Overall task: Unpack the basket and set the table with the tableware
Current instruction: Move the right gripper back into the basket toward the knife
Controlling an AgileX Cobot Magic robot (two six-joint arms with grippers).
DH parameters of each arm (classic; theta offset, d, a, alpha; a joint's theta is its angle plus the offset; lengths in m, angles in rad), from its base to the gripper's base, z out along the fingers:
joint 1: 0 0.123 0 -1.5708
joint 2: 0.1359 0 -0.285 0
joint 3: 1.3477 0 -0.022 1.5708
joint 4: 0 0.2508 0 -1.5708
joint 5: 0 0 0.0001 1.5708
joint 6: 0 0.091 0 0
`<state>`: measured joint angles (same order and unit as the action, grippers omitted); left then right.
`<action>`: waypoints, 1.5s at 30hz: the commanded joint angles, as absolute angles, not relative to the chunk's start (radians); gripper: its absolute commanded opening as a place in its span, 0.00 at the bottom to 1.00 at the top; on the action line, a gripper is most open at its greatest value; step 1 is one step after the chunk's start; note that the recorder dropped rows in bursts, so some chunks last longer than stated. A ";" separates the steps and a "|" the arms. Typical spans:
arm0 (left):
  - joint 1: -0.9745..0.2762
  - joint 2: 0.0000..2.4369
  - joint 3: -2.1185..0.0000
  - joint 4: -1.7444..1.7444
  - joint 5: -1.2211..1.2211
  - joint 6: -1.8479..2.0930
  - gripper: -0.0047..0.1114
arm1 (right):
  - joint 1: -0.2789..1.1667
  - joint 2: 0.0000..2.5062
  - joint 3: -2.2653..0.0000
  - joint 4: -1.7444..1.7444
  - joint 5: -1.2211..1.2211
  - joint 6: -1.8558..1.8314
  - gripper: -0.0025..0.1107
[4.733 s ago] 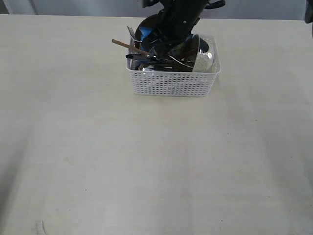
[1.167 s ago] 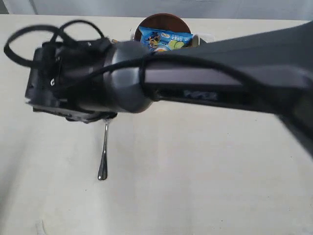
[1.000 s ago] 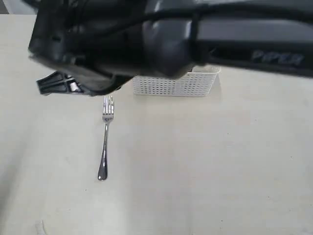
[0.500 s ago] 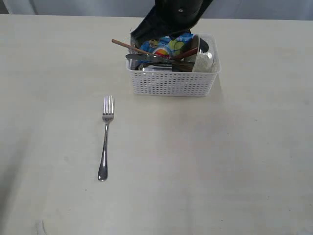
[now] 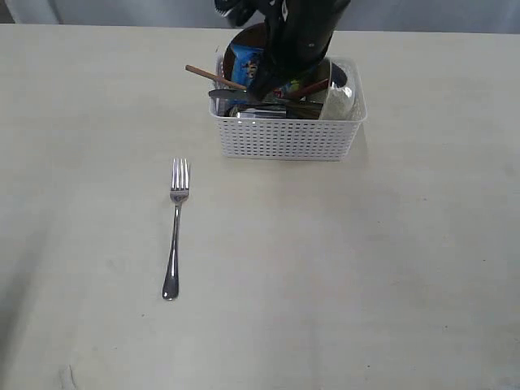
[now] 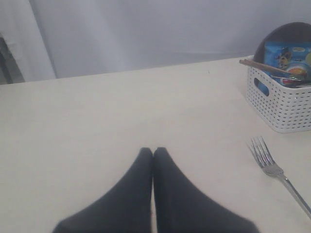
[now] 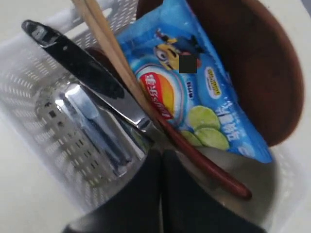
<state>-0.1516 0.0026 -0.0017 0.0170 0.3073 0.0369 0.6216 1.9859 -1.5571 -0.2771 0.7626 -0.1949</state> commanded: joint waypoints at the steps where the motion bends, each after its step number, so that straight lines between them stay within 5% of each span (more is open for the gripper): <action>1: -0.150 0.000 0.000 0.023 0.299 0.033 0.04 | 0.620 2.039 -1.557 -0.270 0.712 -0.209 0.11; 7: -0.150 0.000 0.000 0.023 0.299 0.033 0.04 | 0.622 2.046 -1.557 -0.263 0.661 -0.209 0.48; 16: -0.150 0.000 0.000 0.014 0.299 0.033 0.04 | 0.633 2.074 -1.557 -0.316 0.564 -0.209 0.29; 23: -0.150 0.000 0.000 0.014 0.299 0.033 0.04 | 0.655 2.078 -1.557 -0.316 0.561 -0.236 0.52; 45: -0.150 0.000 0.000 0.014 0.299 0.033 0.04 | 0.660 2.127 -1.557 -0.313 0.580 -0.231 0.50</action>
